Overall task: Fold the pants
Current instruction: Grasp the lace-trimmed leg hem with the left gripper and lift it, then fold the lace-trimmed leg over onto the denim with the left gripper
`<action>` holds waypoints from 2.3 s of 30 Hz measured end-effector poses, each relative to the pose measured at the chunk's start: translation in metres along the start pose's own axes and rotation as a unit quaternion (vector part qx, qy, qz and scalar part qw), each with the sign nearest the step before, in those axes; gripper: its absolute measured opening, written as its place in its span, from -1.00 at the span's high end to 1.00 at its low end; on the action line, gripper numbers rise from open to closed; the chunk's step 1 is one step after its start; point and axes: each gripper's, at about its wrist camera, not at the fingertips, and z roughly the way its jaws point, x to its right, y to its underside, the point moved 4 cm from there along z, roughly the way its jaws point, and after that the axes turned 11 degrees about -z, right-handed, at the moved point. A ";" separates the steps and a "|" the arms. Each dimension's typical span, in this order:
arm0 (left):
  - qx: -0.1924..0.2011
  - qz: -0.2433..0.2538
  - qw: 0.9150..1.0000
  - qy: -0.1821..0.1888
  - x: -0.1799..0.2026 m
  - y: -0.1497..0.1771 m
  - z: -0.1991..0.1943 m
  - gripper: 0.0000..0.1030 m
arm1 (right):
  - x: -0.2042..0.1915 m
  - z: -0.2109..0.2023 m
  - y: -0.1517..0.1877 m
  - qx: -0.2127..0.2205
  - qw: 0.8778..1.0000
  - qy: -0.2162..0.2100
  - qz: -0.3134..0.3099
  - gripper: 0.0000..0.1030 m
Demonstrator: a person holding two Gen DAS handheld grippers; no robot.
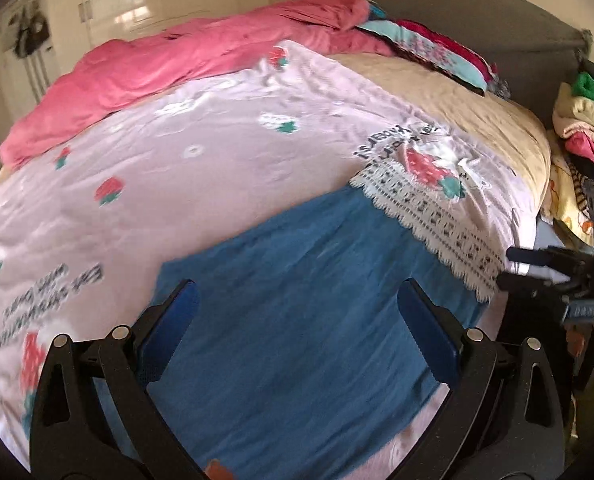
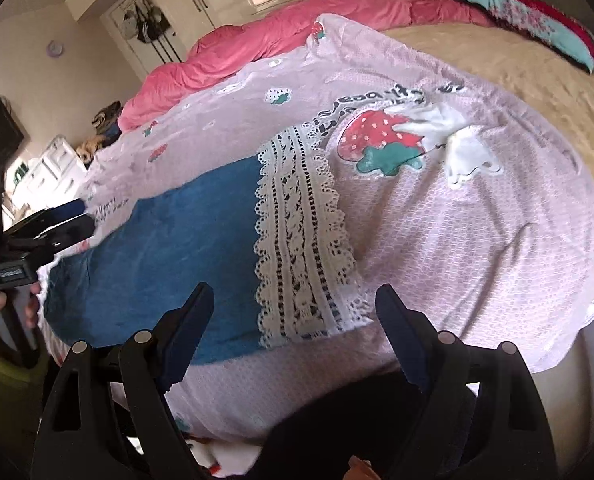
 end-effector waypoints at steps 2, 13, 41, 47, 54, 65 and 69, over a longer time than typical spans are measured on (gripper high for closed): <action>-0.011 0.004 1.000 0.015 0.008 -0.012 0.014 -0.81 | 0.002 0.007 -0.002 -0.003 1.000 -0.001 0.013 -0.59; -0.059 0.061 0.996 0.040 0.051 -0.058 0.106 -0.81 | 0.011 0.023 0.000 -0.033 0.999 0.006 0.037 -0.60; -0.159 0.033 0.968 0.190 0.062 -0.057 0.182 0.42 | 0.001 0.039 -0.008 -0.035 0.998 -0.048 0.038 0.50; -0.130 0.017 0.968 0.213 0.053 -0.058 0.166 0.73 | -0.009 0.027 -0.012 0.004 0.997 -0.074 0.020 0.52; -0.070 -0.027 0.964 0.257 0.015 -0.060 0.101 0.75 | -0.067 0.000 -0.018 0.063 0.990 -0.107 -0.062 0.53; -0.020 -0.201 0.961 0.189 -0.119 -0.010 0.038 -0.07 | -0.184 0.052 -0.018 0.001 0.971 -0.165 -0.175 0.53; 0.001 -0.279 0.940 0.198 -0.161 0.015 0.021 -0.28 | -0.207 0.070 -0.001 -0.024 0.965 -0.127 -0.230 0.52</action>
